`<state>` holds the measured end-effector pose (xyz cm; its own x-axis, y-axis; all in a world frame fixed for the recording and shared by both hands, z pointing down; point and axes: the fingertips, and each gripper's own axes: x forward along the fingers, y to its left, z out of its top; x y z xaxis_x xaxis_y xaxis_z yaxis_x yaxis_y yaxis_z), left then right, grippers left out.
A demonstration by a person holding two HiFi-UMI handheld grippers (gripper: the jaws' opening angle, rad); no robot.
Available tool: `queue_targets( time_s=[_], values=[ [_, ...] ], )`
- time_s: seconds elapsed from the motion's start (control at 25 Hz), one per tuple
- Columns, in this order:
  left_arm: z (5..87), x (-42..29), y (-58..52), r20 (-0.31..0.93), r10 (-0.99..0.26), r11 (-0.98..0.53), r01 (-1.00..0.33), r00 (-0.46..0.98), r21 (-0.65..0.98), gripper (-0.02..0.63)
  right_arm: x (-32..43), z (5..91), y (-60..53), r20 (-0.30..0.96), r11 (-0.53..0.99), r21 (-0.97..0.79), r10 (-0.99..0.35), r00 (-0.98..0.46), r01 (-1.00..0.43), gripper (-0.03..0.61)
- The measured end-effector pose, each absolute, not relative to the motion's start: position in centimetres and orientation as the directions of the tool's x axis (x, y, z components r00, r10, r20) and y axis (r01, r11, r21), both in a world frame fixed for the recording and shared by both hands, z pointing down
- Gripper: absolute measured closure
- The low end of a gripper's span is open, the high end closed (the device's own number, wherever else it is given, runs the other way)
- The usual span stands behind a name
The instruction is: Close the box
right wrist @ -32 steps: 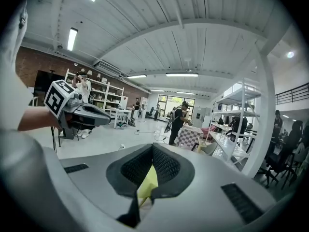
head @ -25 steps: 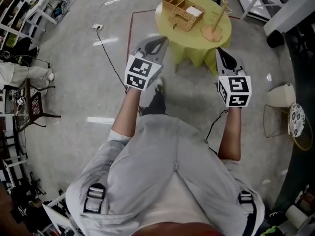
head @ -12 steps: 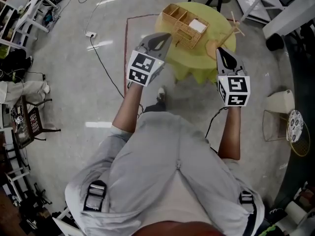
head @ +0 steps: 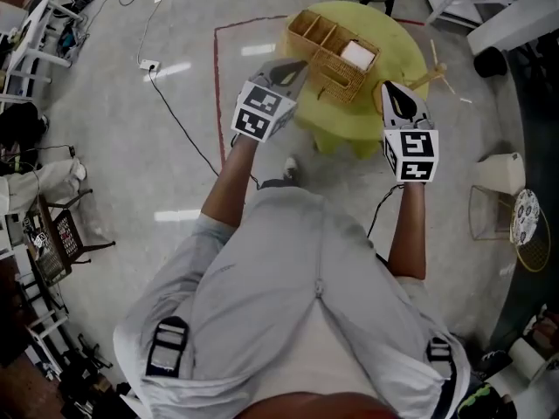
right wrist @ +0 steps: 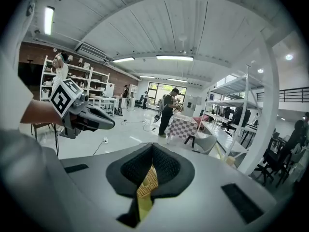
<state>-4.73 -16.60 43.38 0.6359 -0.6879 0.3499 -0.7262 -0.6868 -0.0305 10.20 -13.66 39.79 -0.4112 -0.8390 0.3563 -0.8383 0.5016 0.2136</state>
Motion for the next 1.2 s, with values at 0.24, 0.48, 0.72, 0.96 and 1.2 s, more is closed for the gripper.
queue_targets(
  time_s=[0.24,0.48,0.72,0.96,1.2],
  values=[
    [49.6,-5.7,-20.7,0.452,-0.602,-0.718,-0.694,0.658,0.055,0.583,8.9,44.4,-17.8,0.430,0.490,0.164,-0.817,-0.385,-0.856,0.555],
    [54.5,-5.7,-23.4,0.516,-0.511,-0.757,-0.644,0.688,0.108,0.549,8.9,48.8,-20.4,0.491,0.453,0.118,-0.800,-0.345,-0.884,0.555],
    [58.8,-5.6,-24.9,0.562,-0.446,-0.753,-0.632,0.696,0.185,0.500,8.8,51.5,-22.0,0.541,0.455,0.088,-0.769,-0.341,-0.886,0.555],
    [63.6,-5.0,-25.9,0.612,-0.381,-0.697,-0.650,0.694,0.303,0.463,9.0,53.5,-24.0,0.570,0.486,0.068,-0.736,-0.365,-0.871,0.555],
    [68.5,-4.5,-26.0,0.672,-0.292,-0.651,-0.656,0.681,0.381,0.437,9.6,54.9,-25.1,0.595,0.496,0.038,-0.708,-0.379,-0.867,0.555]
  ],
)
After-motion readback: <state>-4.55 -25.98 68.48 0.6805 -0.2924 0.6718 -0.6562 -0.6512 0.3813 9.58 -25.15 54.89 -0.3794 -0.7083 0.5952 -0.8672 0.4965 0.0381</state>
